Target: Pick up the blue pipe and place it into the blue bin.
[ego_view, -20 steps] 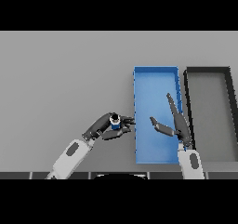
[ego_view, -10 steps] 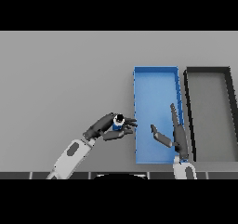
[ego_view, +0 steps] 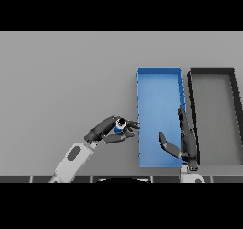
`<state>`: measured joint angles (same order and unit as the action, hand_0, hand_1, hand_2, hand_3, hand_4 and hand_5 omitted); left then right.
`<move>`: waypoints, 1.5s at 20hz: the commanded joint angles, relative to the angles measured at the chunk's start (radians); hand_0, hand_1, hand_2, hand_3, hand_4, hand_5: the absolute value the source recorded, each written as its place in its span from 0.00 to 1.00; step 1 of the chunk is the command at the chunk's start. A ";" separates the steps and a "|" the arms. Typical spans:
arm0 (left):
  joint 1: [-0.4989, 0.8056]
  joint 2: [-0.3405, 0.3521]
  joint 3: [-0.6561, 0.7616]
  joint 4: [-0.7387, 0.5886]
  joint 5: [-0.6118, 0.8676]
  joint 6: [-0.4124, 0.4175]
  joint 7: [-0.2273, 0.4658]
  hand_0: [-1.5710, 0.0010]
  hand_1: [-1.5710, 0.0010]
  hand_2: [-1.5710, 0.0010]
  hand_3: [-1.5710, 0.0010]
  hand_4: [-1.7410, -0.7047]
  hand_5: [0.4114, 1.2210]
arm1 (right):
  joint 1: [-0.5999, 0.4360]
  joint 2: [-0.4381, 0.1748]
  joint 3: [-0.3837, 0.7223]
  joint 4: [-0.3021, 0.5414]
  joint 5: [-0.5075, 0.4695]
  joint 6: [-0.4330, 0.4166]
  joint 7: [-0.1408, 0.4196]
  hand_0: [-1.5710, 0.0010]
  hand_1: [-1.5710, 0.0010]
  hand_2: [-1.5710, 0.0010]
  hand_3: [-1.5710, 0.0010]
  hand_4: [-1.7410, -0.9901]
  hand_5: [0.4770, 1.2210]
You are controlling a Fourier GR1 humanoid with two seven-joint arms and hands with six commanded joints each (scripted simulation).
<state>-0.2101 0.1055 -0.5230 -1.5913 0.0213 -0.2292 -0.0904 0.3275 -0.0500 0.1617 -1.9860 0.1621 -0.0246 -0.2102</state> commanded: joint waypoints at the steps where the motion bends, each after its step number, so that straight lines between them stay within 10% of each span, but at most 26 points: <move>1: -0.004 -0.005 0.004 0.010 -0.009 0.003 0.012 0.00 0.00 0.00 0.00 0.26 1.00 | -0.009 -0.031 0.008 -0.049 -0.011 0.031 0.035 1.00 0.99 0.99 1.00 0.77 0.15; 6: 0.001 -0.005 0.018 -0.013 -0.015 -0.022 0.015 0.00 0.00 0.00 0.00 0.26 1.00 | -0.092 -0.150 0.059 -0.142 -0.036 0.177 0.309 1.00 1.00 1.00 1.00 0.73 0.09; 14: 0.001 -0.035 0.025 0.002 -0.053 -0.043 0.025 0.00 0.00 0.00 0.00 0.26 1.00 | -0.300 -0.154 0.178 -0.163 -0.048 0.288 0.497 1.00 1.00 1.00 1.00 0.67 0.06; 28: 0.000 -0.073 0.078 0.018 -0.042 -0.141 0.014 0.00 0.00 0.00 0.00 0.27 1.00 | -0.645 -0.030 0.262 0.023 -0.137 0.396 0.653 0.98 0.93 0.92 0.97 0.69 0.05; 30: 0.007 -0.072 0.085 0.018 -0.049 -0.140 0.039 0.00 0.00 0.02 0.17 0.17 1.00 | -0.672 -0.018 0.253 0.049 -0.149 0.403 0.654 0.75 0.72 0.73 0.80 0.58 0.06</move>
<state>-0.2025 0.0339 -0.4385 -1.5733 -0.0280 -0.3710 -0.0503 -0.3451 -0.0676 0.4149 -1.9372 0.0138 0.3784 0.4463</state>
